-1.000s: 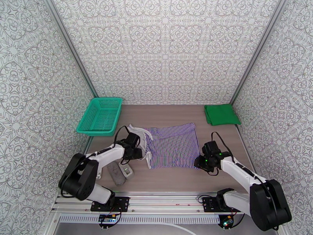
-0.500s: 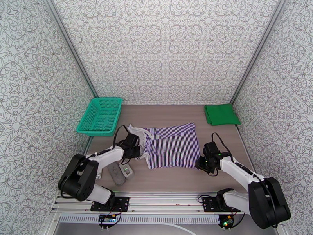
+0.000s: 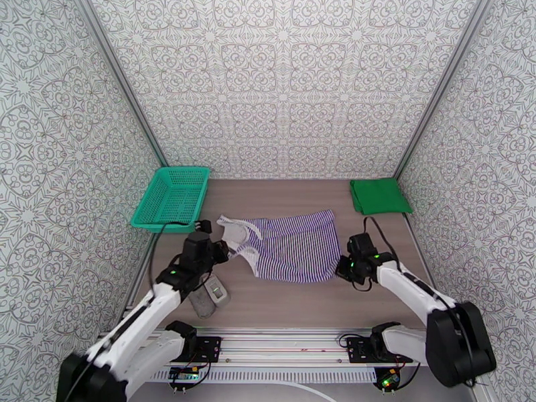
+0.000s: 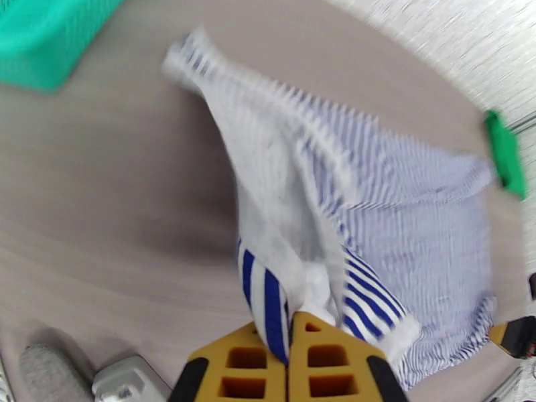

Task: Fold and stack the mixed laundry pile

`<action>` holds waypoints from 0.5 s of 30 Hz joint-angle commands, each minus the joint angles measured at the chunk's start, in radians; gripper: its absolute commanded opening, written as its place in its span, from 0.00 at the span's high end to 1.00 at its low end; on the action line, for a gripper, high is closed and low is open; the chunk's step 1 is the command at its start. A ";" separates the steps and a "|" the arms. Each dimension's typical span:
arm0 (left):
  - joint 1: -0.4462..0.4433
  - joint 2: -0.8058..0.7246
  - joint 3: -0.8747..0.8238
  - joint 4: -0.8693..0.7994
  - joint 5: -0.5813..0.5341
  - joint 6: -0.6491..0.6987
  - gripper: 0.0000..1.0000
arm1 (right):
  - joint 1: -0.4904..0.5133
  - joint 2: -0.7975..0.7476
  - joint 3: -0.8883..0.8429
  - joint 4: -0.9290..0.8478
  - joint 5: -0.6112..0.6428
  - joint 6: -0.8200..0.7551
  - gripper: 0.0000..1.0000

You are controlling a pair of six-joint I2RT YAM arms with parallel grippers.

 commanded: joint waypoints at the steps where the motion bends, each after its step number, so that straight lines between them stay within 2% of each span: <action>1: -0.017 -0.104 0.199 -0.152 0.011 0.027 1.00 | -0.012 -0.149 0.209 -0.189 0.075 -0.057 1.00; 5: -0.076 -0.098 0.459 -0.303 -0.069 0.097 1.00 | -0.027 -0.204 0.486 -0.371 0.178 -0.123 1.00; 9: -0.083 0.047 0.697 -0.452 -0.128 0.154 1.00 | -0.081 -0.105 0.723 -0.445 0.201 -0.182 1.00; 11: -0.050 0.137 0.781 -0.466 -0.114 0.191 1.00 | -0.127 -0.031 0.800 -0.426 0.147 -0.192 1.00; 15: 0.058 0.322 0.913 -0.386 0.045 0.209 1.00 | -0.191 0.156 0.978 -0.355 0.029 -0.181 1.00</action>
